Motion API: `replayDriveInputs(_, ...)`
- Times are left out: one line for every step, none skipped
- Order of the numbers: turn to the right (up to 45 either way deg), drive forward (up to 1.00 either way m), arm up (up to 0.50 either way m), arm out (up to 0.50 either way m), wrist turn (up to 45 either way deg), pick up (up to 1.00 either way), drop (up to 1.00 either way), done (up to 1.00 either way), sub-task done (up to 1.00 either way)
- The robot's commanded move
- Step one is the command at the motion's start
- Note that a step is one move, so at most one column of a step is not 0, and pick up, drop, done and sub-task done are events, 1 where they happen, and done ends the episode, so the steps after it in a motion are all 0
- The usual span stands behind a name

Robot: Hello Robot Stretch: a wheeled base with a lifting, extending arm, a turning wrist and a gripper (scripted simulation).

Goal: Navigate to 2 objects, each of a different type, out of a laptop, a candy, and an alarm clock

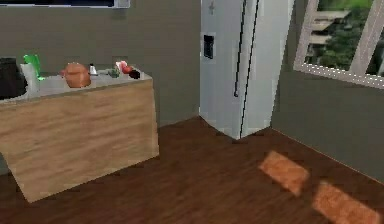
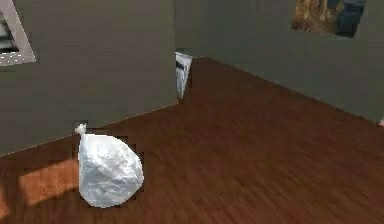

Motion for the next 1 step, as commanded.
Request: replayDriveInputs(0.0,1.0,0.0,0.0,0.0,0.0,0.0,0.0,0.0)
